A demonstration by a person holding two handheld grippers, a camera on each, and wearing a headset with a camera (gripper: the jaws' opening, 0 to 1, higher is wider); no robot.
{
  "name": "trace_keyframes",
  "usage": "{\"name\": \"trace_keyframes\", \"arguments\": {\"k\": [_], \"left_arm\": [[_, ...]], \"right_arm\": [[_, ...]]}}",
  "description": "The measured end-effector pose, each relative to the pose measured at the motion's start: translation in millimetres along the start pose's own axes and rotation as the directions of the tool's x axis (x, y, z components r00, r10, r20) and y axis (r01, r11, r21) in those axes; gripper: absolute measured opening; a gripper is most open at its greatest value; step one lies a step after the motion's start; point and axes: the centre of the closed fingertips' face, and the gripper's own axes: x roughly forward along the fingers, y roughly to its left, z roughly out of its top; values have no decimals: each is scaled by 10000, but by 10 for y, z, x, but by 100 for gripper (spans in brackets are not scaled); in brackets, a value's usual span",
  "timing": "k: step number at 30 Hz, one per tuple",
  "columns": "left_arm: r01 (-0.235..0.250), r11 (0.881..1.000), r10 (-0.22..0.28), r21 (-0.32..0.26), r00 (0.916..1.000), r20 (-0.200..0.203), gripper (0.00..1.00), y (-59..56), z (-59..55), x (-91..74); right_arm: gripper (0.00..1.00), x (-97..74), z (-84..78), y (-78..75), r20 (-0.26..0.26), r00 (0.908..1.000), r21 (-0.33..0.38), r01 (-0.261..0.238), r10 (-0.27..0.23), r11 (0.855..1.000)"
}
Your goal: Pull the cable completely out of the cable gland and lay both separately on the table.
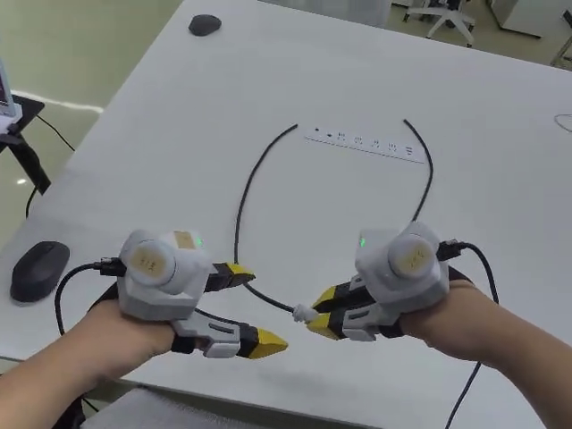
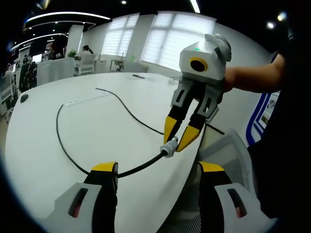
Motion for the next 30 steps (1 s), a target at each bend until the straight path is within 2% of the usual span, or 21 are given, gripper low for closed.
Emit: {"name": "trace_keyframes", "arguments": {"k": [9, 13, 16, 18, 20, 22, 30], "left_arm": [[160, 9993, -177, 349, 9986, 500, 64, -3, 162, 9], [346, 9985, -368, 429, 9980, 515, 64, -19, 174, 15], [457, 9967, -496, 669, 9972, 567, 62, -44, 179, 30], [618, 9959, -648, 663, 9969, 448, 62, -85, 159, 58], [727, 9936, -765, 870, 9962, 419, 59, -117, 150, 81], [873, 9930, -905, 792, 9952, 374, 56, -145, 144, 94], [1227, 9894, -1287, 783, 9888, 761, 47, -238, 236, 115]], "right_arm": [[7, -150, 189, 107, 181, 9988, -419, -439, 447, 9982], [7, -204, 263, 192, 203, 9976, -693, -654, 669, 9955], [7, -216, 251, 233, 11, 9974, -992, -722, 727, 9924], [7, -212, 218, 238, -185, 9977, -1271, -667, 649, 9896], [7, -213, 208, 239, -190, 9978, -1328, -654, 634, 9890], [7, -217, 194, 218, -201, 9983, -1431, -569, 546, 9881], [7, -218, 146, 167, -241, 9992, -1721, -353, 316, 9844]]}}
